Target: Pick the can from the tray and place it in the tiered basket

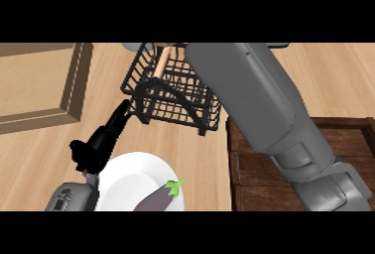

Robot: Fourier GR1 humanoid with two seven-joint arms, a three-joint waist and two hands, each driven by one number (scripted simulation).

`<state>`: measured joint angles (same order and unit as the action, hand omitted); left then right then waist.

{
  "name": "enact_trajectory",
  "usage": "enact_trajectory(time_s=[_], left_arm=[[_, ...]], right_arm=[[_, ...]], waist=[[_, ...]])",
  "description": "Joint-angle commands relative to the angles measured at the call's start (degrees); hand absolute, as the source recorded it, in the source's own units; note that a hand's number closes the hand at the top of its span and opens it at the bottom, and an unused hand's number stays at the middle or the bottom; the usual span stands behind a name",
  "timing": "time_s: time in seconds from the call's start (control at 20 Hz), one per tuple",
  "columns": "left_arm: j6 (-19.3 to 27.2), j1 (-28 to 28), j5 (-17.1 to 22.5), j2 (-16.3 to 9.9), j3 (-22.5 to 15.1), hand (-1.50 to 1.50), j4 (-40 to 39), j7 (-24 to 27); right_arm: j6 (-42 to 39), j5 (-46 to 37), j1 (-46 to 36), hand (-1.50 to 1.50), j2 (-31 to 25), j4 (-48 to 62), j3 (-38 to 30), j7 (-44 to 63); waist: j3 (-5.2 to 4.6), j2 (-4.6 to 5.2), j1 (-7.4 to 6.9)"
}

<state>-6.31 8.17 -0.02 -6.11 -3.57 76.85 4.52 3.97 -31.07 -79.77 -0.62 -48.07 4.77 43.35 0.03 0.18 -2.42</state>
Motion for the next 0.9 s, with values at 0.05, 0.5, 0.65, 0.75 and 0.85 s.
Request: enact_trajectory(time_s=[0.05, 0.5, 0.65, 0.75, 0.85], left_arm=[[2.2, 0.6, -2.0, 3.7, -3.0, 0.00, 0.4, -0.1], [-0.5, 1.0, -0.9, 1.0, -0.8, 0.00, -1.7, 1.4], [-1.5, 1.1, 0.4, 0.8, -0.6, 0.00, 0.3, -1.3], [-1.6, 1.0, 0.4, 0.0, 0.6, 0.00, -1.1, 0.5], [0.0, 1.2, -0.8, 1.3, -0.2, 0.00, -1.1, 0.2]], right_arm=[[4.7, 8.2, -5.7, 1.50, 0.6, 9.4, 1.3, -1.2], [10.2, 25.0, -4.5, -1.50, 0.6, 12.6, -1.6, 4.8], [13.2, 29.5, -2.1, -1.50, 0.6, 12.5, -0.9, 1.6], [16.5, 32.7, -4.3, -1.50, 0.6, 11.8, 1.1, 1.8], [19.3, 31.5, -4.3, -1.50, 0.6, 10.7, 1.4, 1.0]], waist=[[-0.14, 0.54, -1.23], [-0.16, 0.44, -1.05], [-0.09, 0.24, -0.57], [-0.12, 0.19, -0.45], [-0.09, 0.04, 0.68]])
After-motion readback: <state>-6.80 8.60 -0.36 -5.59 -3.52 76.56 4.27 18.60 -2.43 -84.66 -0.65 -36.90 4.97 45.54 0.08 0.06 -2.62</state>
